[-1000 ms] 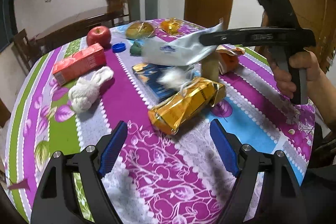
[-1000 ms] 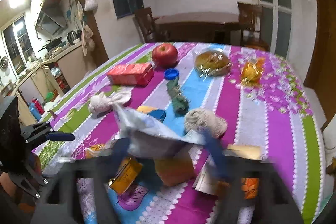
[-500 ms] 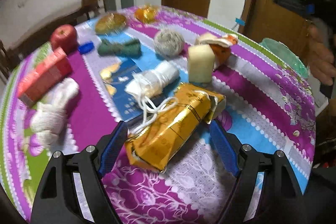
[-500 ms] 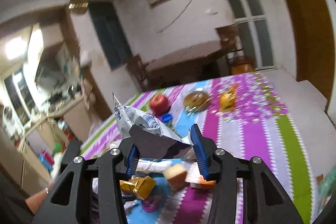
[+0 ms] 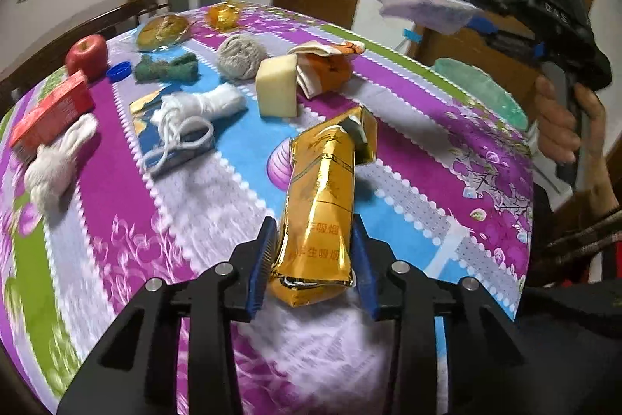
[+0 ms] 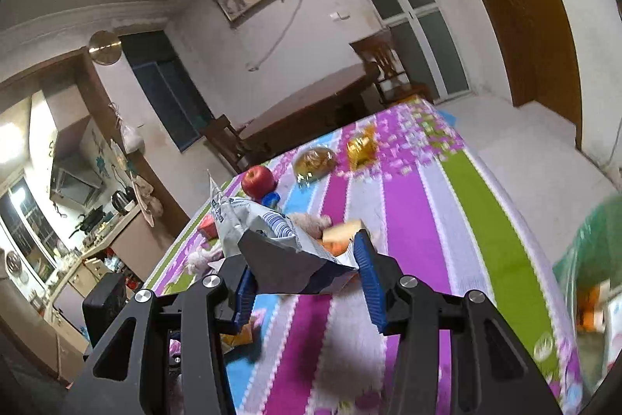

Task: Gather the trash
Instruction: 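Carry the plastic bag and gold packet with both tools over the green bin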

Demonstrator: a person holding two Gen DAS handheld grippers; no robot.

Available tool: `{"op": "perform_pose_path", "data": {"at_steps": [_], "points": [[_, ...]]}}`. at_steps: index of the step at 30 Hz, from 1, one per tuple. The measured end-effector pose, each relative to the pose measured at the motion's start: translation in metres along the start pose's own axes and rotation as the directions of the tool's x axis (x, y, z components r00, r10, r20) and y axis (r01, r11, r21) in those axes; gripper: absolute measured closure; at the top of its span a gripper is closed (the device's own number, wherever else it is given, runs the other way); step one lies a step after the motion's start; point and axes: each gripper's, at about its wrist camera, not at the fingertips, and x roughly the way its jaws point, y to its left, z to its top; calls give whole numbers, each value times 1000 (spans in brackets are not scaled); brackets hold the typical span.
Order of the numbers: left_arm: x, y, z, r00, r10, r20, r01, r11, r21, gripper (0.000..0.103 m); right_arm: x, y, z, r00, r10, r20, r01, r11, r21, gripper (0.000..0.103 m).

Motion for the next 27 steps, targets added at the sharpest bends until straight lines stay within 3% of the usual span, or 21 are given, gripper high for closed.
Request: {"op": "perform_pose_path", "data": {"at_steps": [3,4,8,11,17,21,27], "points": [[2,-10,-1,999,51,0,-51,998,21,56,-10,-2,-12,1000,-16,-6,16,1000,9,55],[4,-11,0,999,54,-10,-53,998,23,49,-14,-3,-16,1000,-16,-8,16,1000,13,55],[14,-11,6,997,76,-35,-75,997,12,49,-24,-1,-25,999,-33,-13,33,999,7,55],[14,-17,6,995,91,-30,-90,996,26,60,-32,4,-33,998,-59,-11,59,998,-17,55],[4,-24,11,988,154,-7,-155,988,-13,72,-34,15,-46,995,-91,-27,89,994,-64,55],[-12,-30,24,950,308,46,-306,951,-45,72,-30,30,-49,992,-123,-26,119,985,-122,55],[-25,-29,39,904,420,84,-406,902,-145,72,-28,53,-52,986,-166,-12,160,965,-208,55]]}}
